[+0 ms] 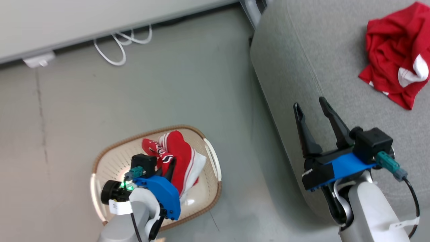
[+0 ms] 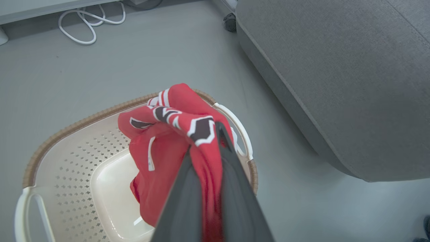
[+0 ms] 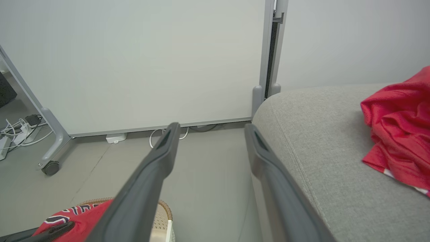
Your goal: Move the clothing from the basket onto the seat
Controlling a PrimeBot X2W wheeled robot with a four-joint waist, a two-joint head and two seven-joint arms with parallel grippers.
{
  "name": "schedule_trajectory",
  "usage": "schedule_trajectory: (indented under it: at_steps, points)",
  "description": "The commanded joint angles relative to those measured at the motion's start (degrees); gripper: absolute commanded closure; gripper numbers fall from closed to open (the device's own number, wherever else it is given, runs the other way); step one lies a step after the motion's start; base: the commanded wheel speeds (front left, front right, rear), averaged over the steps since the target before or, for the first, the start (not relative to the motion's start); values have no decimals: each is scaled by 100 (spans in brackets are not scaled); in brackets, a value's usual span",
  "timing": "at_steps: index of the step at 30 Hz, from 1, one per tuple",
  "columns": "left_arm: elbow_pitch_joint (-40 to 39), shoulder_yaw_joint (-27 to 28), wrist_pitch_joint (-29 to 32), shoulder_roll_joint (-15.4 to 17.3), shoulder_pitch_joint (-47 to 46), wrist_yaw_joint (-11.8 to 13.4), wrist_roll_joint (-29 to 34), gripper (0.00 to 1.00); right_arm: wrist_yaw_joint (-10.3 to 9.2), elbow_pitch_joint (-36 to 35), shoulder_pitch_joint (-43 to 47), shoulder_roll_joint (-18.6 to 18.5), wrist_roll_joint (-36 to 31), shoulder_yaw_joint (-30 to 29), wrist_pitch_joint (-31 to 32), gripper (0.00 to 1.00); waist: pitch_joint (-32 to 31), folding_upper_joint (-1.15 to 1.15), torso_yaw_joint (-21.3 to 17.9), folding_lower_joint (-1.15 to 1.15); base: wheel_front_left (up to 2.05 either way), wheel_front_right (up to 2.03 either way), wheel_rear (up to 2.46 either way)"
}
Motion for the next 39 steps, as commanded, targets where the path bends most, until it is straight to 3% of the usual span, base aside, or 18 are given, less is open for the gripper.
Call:
schedule_trajectory:
  at_steps: [1, 19, 39]
  points:
    - [-66, -63, -29, -16, 62, -6, -34, 100, 1, -31, 111, 1, 13, -19, 7, 0, -436, 0, 261, 1, 0, 0, 0]
    - [-937, -1242, -130, -50, -306, -6, -700, 100, 1, -342, 1193, 1, -45, -58, 583, 0, -1862, 0, 616, 1, 0, 0, 0]
    - [-1323, -1764, -192, -108, -1329, -7, -1155, 100, 1, -554, 1480, 2, 14, 115, 817, 0, -2165, 0, 525, 1, 0, 0, 0]
